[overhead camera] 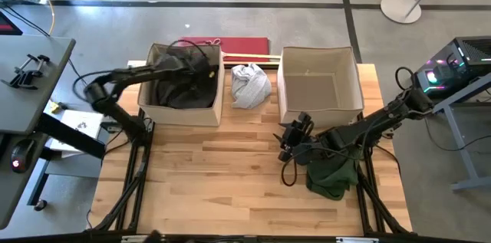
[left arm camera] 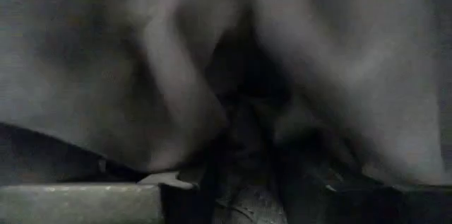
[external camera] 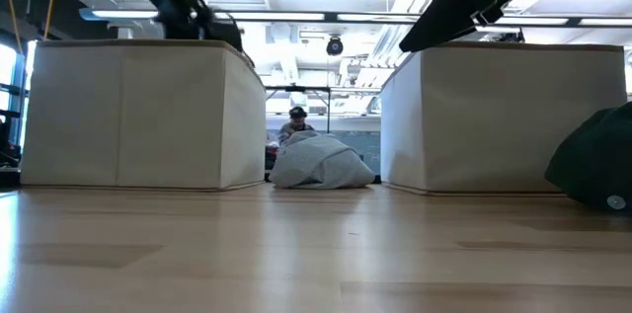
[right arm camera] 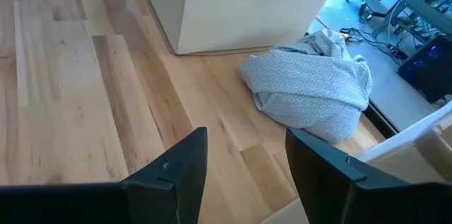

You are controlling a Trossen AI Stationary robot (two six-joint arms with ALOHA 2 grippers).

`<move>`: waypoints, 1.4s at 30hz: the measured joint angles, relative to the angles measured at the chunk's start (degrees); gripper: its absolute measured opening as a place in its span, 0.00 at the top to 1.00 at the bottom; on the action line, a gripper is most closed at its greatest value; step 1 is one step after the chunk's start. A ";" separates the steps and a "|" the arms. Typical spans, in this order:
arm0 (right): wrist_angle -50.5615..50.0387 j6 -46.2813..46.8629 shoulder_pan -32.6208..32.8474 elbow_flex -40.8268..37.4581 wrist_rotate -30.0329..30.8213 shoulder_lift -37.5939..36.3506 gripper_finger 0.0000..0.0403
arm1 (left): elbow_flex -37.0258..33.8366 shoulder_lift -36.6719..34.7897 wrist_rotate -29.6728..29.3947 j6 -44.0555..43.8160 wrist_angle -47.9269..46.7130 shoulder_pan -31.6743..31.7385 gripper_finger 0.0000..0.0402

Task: Sort clothes
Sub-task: Put the grey shirt into the left laundry organizer, then put the green shirt into the left laundry organizer

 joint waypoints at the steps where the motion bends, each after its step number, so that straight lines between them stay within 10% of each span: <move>1: 0.00 0.00 0.00 0.00 -0.18 0.00 0.56 | -0.23 1.56 2.13 0.93 1.43 0.00 0.73; 9: -0.06 -0.63 0.02 0.00 -0.40 0.00 0.56 | 2.18 3.01 7.90 4.88 5.19 0.00 0.76; 19: -0.26 -0.67 -0.04 0.00 -0.62 0.00 0.56 | 7.99 -17.81 15.54 4.34 3.28 -4.61 0.76; 26: -0.24 -1.59 -0.09 0.00 0.80 0.00 0.56 | 8.28 -25.50 -9.89 2.48 0.02 -2.66 0.81; 42: 0.10 -1.93 -0.26 0.00 -4.14 0.00 0.56 | -17.37 -10.36 10.35 2.36 25.35 6.00 1.00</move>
